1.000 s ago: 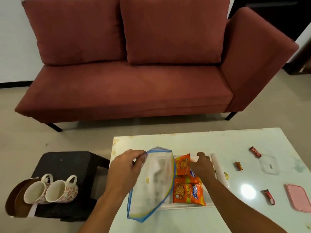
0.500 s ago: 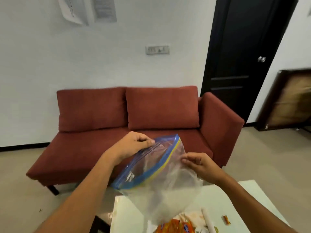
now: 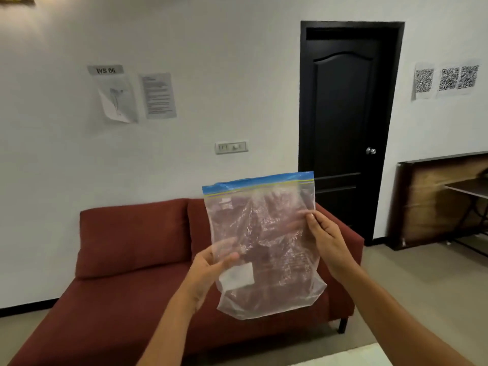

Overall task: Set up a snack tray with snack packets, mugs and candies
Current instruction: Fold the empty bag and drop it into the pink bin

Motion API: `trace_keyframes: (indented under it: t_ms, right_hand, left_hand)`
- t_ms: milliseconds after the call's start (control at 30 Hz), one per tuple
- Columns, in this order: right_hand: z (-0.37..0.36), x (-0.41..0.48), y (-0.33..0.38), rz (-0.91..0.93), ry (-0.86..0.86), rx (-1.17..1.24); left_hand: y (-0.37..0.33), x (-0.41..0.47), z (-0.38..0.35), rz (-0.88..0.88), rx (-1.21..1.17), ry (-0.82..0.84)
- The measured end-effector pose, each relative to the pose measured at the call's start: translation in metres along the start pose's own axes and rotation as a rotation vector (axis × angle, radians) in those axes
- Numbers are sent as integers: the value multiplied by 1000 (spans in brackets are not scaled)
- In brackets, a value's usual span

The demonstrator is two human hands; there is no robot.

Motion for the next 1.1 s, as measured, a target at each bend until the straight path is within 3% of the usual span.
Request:
trace_keyframes:
  t_ms: [67, 167, 300, 533, 800, 967, 1100]
  right_hand:
    - [7, 3, 3, -22, 22, 17]
    - [20, 6, -2, -93, 190, 26]
    - [47, 19, -7, -112, 196, -87]
    - [73, 46, 15, 62, 139, -185]
    - [99, 44, 42, 162, 269, -233]
    - [103, 46, 39, 212, 137, -261]
    - [103, 44, 40, 256, 55, -327]
  left_hand:
    - [-7, 11, -2, -72, -4, -168]
    - [-19, 27, -6, -145, -95, -249]
    - [-45, 44, -10, -120, 127, -250]
    - [-74, 57, -11, -58, 486, -175]
    - [-93, 48, -2, -230, 443, -96]
    - [-93, 48, -9, -239, 140, -29]
    - [-96, 43, -10, -119, -8, 75]
Point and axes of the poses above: each hand's wrist, its own x-axis towards the middle knuckle, its own z-axis out of the back of the hand, y = z × x, the point moved 6 cm from there along x, towards the middle knuckle, and after that the axes turned 15 degrees about y, right-handed, at the moved point
